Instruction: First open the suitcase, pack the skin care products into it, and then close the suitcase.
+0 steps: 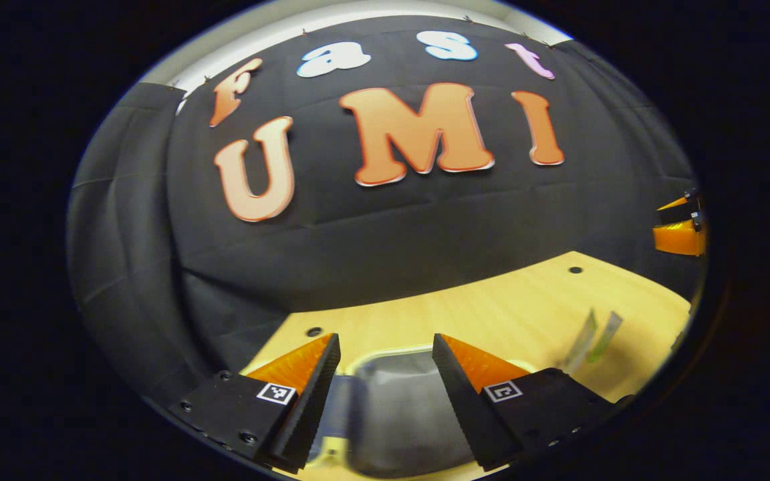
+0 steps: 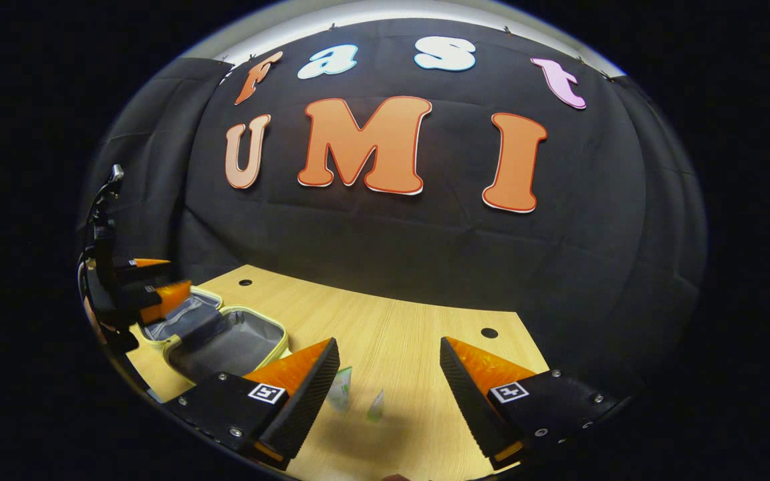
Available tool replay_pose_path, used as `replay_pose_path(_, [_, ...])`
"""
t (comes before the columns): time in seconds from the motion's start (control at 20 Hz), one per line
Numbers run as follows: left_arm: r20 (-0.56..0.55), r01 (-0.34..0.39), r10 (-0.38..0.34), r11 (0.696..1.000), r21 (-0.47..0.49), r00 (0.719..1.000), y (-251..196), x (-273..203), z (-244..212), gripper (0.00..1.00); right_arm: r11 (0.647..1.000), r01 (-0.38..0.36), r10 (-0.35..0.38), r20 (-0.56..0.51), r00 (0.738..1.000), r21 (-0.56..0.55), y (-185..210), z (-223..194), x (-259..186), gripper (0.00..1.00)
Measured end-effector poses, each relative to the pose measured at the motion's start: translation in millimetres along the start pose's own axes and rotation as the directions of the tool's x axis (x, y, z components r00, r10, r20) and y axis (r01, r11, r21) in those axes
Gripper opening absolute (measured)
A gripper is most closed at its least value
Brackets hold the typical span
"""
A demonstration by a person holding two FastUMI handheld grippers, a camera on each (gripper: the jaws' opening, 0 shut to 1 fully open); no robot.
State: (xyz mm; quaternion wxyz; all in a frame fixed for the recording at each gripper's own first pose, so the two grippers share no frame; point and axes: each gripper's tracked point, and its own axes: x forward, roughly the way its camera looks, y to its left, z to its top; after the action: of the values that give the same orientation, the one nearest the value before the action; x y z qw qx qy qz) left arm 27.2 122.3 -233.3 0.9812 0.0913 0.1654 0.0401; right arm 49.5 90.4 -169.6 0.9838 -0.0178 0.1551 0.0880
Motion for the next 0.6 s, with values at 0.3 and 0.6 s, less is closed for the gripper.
replay_pose_path(0.3, [-0.007, 0.213, -0.213, 0.977, -0.019, 0.977, -136, 0, -19, 0.92, 0.999, -0.036, 0.036, -0.015, 0.999, -0.022, -20, -24, -17, 0.96])
replay_pose_path(0.6, [-0.023, 0.336, -0.338, 0.939, -0.068, 0.941, -225, 15, -68, 0.92, 0.999, -0.023, 0.023, -0.006, 1.000, -0.023, -34, -51, -24, 0.96])
